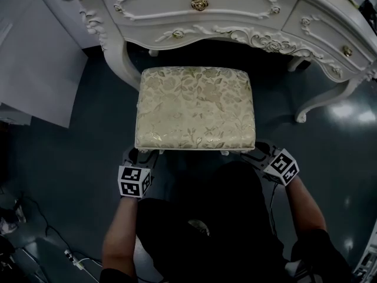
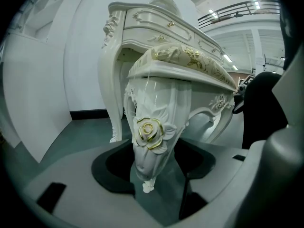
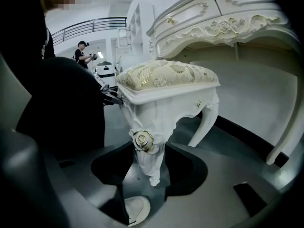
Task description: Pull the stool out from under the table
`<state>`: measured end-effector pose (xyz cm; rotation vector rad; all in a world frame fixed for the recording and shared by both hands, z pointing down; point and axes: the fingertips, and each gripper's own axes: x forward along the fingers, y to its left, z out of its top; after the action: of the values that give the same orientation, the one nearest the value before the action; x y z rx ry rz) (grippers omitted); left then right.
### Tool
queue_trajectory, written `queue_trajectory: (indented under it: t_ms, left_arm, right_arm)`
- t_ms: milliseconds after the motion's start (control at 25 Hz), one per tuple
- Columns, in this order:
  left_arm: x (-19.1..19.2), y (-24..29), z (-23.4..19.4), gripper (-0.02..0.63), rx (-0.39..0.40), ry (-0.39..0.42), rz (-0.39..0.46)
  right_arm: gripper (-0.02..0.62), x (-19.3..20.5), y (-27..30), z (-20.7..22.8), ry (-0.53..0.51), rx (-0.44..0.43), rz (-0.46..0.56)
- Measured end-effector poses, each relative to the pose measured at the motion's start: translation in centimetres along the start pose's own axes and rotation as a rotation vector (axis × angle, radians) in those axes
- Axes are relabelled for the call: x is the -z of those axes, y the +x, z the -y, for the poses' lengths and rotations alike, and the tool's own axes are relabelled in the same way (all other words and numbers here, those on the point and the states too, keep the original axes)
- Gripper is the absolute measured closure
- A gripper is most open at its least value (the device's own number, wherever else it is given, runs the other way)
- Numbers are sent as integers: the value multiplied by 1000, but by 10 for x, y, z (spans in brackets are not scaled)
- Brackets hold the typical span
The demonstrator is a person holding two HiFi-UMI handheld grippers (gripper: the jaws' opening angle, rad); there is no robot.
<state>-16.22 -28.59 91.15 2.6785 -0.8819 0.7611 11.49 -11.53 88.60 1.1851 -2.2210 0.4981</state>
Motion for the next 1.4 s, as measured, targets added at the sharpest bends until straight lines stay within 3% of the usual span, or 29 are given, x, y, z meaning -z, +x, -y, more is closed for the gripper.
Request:
queue_trajectory:
  t_ms: [680, 1400]
  left_arm:
    - [11, -14, 9, 337, 32, 27, 30]
    - [16, -12, 5, 337, 55, 46, 76]
  right_arm:
    - [370, 14, -7, -20, -38, -55, -29]
    - [368, 15, -2, -21, -17, -31, -22]
